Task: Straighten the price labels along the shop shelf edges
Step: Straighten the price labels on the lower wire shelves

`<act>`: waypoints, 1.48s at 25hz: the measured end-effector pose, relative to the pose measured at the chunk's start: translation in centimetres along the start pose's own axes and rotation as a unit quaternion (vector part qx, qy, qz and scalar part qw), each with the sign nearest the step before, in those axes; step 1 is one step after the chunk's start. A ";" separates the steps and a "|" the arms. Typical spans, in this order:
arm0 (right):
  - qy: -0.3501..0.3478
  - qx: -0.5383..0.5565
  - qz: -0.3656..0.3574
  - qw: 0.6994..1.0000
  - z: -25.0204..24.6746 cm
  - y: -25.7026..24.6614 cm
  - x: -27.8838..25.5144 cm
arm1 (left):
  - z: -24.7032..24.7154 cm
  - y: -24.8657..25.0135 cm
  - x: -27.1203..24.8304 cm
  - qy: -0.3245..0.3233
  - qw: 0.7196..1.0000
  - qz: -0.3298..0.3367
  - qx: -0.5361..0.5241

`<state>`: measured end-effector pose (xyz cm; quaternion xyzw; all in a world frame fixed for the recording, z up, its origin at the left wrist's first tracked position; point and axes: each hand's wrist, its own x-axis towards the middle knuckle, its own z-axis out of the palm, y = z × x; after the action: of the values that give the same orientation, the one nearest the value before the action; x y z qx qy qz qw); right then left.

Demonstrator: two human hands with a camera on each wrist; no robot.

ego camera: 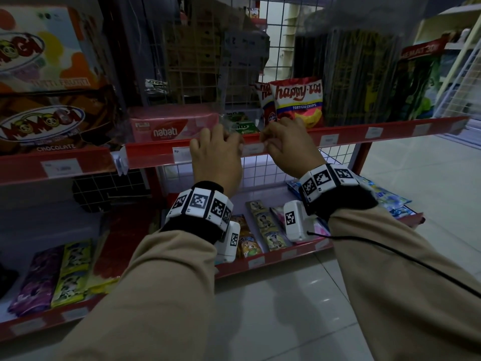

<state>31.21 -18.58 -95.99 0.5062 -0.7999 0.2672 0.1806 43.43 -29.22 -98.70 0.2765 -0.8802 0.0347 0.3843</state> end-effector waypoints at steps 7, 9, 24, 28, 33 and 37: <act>0.040 0.003 -0.022 0.999 0.4 0.1 -0.5 | -0.5 -0.6 -0.5 0.031 0.999 0.007 0.002; 0.065 0.005 -0.030 0.997 0.6 0.0 -1.0 | -0.7 -0.7 -1.1 0.031 0.999 0.012 0.026; -0.025 0.051 -0.001 0.998 10.3 3.2 -11.1 | 5.5 -2.0 -12.9 -0.149 0.984 0.097 0.031; -0.116 0.071 0.038 0.990 14.6 4.8 -15.7 | 9.2 -2.6 -18.2 -0.294 0.949 0.109 0.027; -0.188 0.040 0.035 0.981 18.3 5.9 -19.9 | 12.0 -3.4 -21.8 -0.369 0.922 0.114 0.023; -0.180 0.016 0.006 0.983 19.7 5.9 -21.3 | 12.6 -3.6 -22.4 -0.352 0.929 0.113 0.027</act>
<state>34.46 -13.33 -124.94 0.5437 -0.8182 0.1852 0.0239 49.35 -25.43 -123.73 0.1804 -0.9829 0.0020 0.0358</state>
